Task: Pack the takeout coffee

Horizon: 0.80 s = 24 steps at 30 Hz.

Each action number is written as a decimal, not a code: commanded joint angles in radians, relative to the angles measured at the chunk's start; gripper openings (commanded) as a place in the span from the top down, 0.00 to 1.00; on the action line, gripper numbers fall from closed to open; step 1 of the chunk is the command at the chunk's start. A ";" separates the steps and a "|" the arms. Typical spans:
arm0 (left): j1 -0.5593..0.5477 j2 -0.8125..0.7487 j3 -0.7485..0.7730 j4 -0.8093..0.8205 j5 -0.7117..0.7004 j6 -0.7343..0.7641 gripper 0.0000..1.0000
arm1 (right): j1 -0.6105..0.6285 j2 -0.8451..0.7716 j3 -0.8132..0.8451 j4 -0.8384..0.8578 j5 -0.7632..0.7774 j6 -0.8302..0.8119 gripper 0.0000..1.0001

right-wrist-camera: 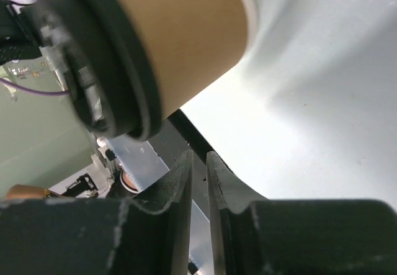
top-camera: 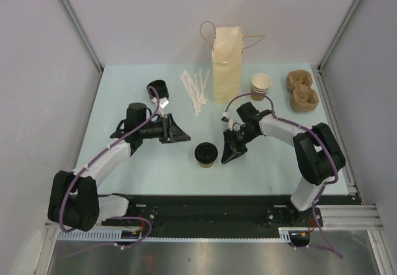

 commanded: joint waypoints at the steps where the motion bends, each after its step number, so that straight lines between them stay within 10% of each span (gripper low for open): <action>1: 0.023 -0.021 -0.017 0.058 -0.011 -0.033 0.57 | 0.002 0.059 -0.014 0.066 -0.005 0.044 0.82; 24: 0.035 -0.005 -0.032 0.104 0.000 -0.052 0.56 | -0.013 0.225 0.081 0.166 -0.136 0.144 0.84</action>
